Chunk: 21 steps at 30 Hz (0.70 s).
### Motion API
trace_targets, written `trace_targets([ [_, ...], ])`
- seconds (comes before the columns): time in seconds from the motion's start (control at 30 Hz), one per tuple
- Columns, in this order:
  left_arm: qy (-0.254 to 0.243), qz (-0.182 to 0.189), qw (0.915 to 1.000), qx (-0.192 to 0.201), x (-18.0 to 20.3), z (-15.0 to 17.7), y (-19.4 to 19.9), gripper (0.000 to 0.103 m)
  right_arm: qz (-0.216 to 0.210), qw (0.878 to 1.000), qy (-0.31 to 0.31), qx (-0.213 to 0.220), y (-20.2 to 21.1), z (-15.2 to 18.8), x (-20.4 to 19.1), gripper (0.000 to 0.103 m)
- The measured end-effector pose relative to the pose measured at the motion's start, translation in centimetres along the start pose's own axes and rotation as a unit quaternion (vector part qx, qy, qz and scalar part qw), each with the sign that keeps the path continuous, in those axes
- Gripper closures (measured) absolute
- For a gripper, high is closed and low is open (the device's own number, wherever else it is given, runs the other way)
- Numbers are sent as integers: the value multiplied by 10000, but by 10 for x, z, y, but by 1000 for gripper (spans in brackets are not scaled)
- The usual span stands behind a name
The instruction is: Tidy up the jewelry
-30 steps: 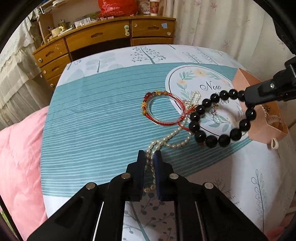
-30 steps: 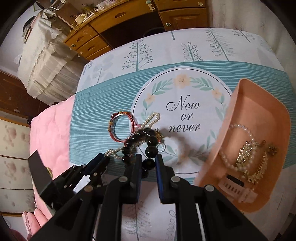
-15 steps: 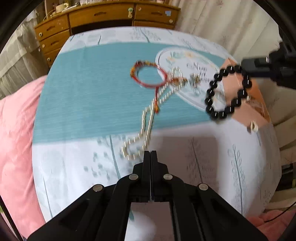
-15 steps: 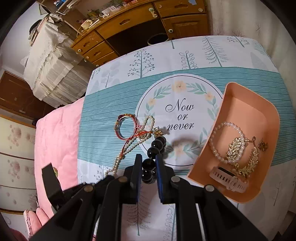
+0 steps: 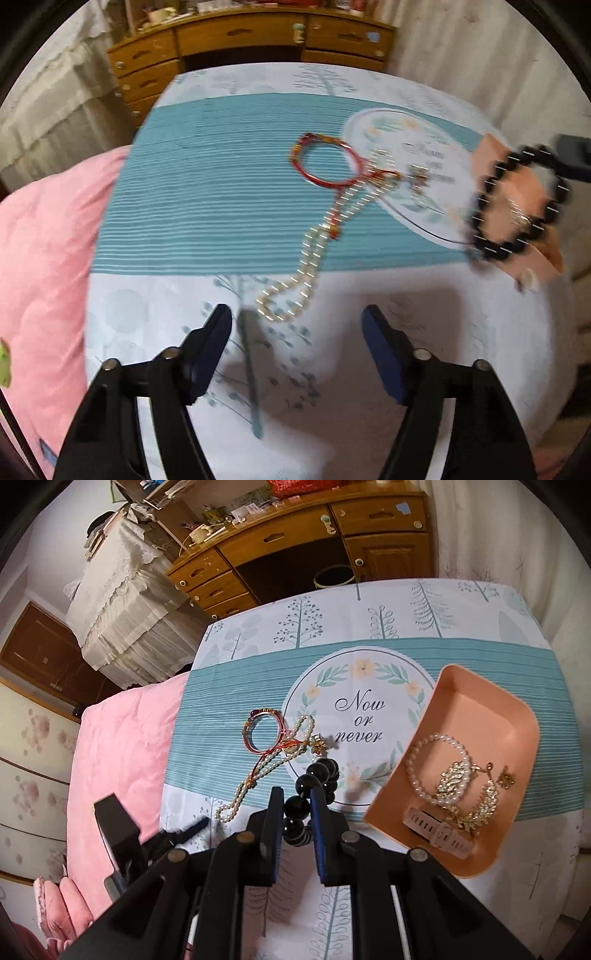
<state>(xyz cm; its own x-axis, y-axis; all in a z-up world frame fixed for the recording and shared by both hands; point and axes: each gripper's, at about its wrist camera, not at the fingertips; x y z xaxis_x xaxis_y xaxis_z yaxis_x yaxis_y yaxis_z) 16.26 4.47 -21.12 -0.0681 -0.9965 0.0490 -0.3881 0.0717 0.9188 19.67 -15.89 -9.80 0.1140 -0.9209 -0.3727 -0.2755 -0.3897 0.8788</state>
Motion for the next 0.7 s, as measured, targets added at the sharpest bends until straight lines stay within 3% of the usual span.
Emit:
trace_targets([
  [0.13,305,73,9994,-134,-6,-1,-8,30,43,10000,-12,71,8,3,3,89],
  [0.2,376,105,9992,-82,-3,-1,-9,23,28,9999,-51,94,11,5,5,89],
  [0.3,457,-26,9989,35,7,-2,-14,14,74,9999,-31,136,16,7,6,89],
  [0.43,506,-286,9980,245,23,-6,-20,9,93,9998,-41,162,20,9,9,89],
  [0.5,568,-407,9972,260,29,-10,-25,1,127,9998,-25,165,21,10,11,89],
  [0.7,1027,-614,9922,362,38,-33,-34,1,172,9996,-157,138,23,10,23,89],
])
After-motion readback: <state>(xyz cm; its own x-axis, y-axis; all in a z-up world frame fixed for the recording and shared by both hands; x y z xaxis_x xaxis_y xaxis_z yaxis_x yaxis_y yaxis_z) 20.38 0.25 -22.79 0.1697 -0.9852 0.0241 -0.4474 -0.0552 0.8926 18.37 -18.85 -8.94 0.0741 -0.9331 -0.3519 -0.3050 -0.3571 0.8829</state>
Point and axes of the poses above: each gripper's, at about its wrist camera, not at the fingertips, and y roughly against the way its jaws point, x to its right, z to its underside, and after that the axes turned 1 degree about -z, right-handed
